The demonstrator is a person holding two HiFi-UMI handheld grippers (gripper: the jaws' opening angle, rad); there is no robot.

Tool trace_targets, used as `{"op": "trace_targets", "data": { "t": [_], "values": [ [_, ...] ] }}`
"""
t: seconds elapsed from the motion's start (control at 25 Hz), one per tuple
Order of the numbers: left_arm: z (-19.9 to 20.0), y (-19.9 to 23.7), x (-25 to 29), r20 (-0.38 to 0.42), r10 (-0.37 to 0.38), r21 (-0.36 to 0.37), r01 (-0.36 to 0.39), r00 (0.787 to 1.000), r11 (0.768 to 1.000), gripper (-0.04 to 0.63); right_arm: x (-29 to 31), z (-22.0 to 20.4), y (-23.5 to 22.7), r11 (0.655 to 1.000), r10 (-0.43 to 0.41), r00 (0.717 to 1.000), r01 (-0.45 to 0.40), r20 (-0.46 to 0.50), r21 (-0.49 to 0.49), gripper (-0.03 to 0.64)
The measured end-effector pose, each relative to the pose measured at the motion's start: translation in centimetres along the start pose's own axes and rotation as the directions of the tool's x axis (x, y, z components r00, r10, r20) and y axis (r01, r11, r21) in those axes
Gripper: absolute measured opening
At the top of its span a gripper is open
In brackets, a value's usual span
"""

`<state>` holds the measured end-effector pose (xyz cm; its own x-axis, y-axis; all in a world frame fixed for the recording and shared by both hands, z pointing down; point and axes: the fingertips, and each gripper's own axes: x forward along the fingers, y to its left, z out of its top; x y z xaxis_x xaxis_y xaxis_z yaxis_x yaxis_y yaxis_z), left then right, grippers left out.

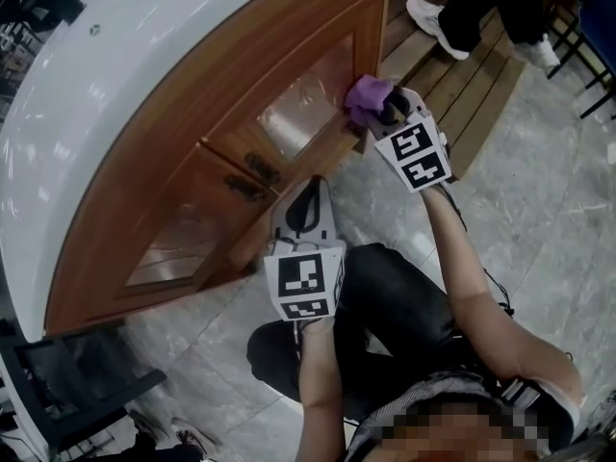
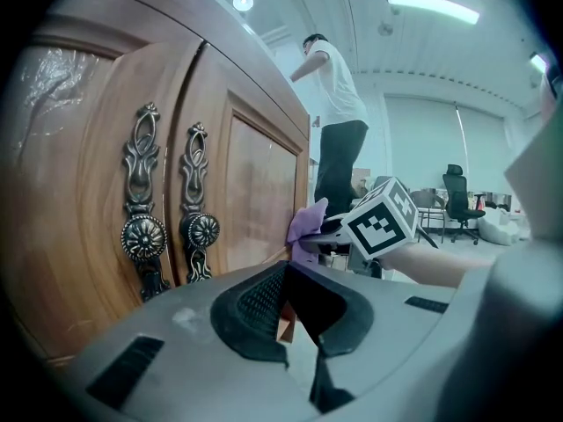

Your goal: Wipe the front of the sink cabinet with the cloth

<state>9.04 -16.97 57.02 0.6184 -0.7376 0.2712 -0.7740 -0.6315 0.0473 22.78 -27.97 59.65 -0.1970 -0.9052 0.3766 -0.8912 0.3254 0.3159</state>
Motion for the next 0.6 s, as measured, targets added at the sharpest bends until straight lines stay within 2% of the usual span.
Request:
{"op": "trace_targets", "data": {
  "t": [0.6],
  "values": [
    [0.02,0.12,0.26,0.011,0.001,-0.015,-0.001,1.000,1.000,0.006,-0.77,-0.10,0.11,1.000,-0.021,1.000,0.021,-0.009,0.002,0.184]
  ]
}}
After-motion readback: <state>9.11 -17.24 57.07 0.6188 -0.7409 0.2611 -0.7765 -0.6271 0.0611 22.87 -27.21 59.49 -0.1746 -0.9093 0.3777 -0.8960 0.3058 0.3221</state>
